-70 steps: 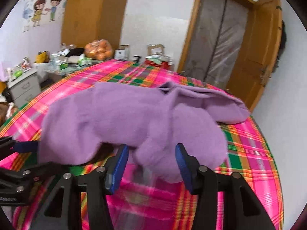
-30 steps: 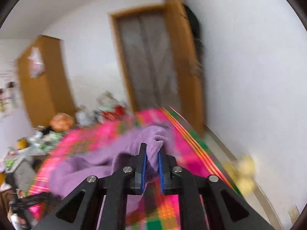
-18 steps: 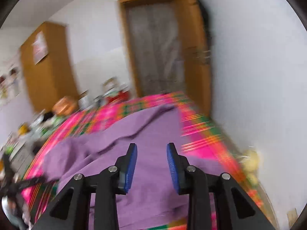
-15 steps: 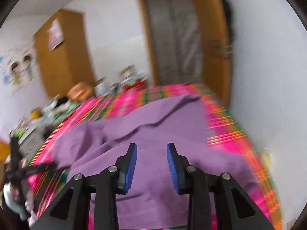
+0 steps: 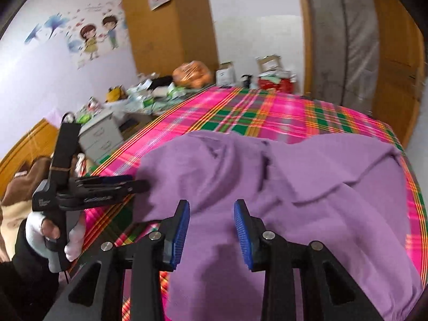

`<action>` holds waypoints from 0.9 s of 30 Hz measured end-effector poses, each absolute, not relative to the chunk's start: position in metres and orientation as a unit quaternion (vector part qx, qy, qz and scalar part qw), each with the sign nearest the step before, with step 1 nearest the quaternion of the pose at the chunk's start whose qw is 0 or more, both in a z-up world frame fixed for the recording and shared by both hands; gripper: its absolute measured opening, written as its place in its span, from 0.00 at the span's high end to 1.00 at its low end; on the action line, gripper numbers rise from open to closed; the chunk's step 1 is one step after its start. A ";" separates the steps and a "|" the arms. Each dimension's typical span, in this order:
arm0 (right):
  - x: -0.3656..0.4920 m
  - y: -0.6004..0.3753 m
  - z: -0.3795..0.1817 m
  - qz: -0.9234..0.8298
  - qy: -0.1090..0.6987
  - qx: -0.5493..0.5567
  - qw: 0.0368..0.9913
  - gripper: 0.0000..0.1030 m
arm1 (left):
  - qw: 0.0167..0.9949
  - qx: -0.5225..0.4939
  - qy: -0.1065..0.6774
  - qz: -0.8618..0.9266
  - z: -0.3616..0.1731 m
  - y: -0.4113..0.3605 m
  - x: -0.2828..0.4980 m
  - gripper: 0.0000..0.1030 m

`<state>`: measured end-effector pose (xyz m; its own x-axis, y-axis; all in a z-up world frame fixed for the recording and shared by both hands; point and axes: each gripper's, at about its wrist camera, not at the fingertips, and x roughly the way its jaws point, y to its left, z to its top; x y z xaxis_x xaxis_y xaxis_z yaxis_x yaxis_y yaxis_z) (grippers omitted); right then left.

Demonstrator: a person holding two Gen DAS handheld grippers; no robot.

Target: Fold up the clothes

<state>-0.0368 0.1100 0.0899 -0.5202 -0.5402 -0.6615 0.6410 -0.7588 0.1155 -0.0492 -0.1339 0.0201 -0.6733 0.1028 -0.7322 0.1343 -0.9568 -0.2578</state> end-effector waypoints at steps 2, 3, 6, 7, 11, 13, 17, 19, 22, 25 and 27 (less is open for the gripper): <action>-0.041 0.094 0.093 -0.862 0.092 0.354 0.352 0.66 | 0.007 0.398 0.152 -0.905 0.021 -0.136 -0.047 0.49; -0.043 0.088 0.093 -0.858 0.098 0.357 0.357 0.65 | 0.009 0.394 0.154 -0.906 0.022 -0.138 -0.044 0.49; -0.052 0.062 0.091 -0.846 0.113 0.367 0.371 0.63 | 0.026 0.386 0.154 -0.909 0.025 -0.147 -0.034 0.49; -0.055 0.055 0.090 -0.841 0.115 0.370 0.377 0.63 | 0.033 0.382 0.154 -0.911 0.026 -0.152 -0.030 0.49; -0.058 0.010 0.071 -0.817 0.140 0.391 0.401 0.62 | 0.075 0.361 0.165 -0.915 0.031 -0.181 -0.013 0.49; -0.056 -0.011 0.059 -0.803 0.159 0.402 0.411 0.62 | 0.092 0.354 0.178 -0.913 0.030 -0.198 -0.007 0.49; -0.053 -0.046 0.043 -0.780 0.203 0.413 0.424 0.62 | 0.097 0.349 0.209 -0.908 0.023 -0.219 0.000 0.49; -0.057 -0.057 0.038 -0.775 0.223 0.416 0.419 0.62 | 0.092 0.349 0.225 -0.905 0.019 -0.226 0.003 0.50; -0.068 -0.069 0.036 -0.784 0.245 0.413 0.394 0.65 | 0.083 0.343 0.236 -0.905 0.016 -0.231 0.005 0.51; -0.080 -0.077 0.035 -0.790 0.260 0.409 0.376 0.92 | 0.068 0.341 0.241 -0.906 0.016 -0.230 0.002 0.51; -0.092 -0.079 0.039 -0.793 0.255 0.408 0.374 0.93 | 0.064 0.341 0.242 -0.906 0.015 -0.230 0.001 0.51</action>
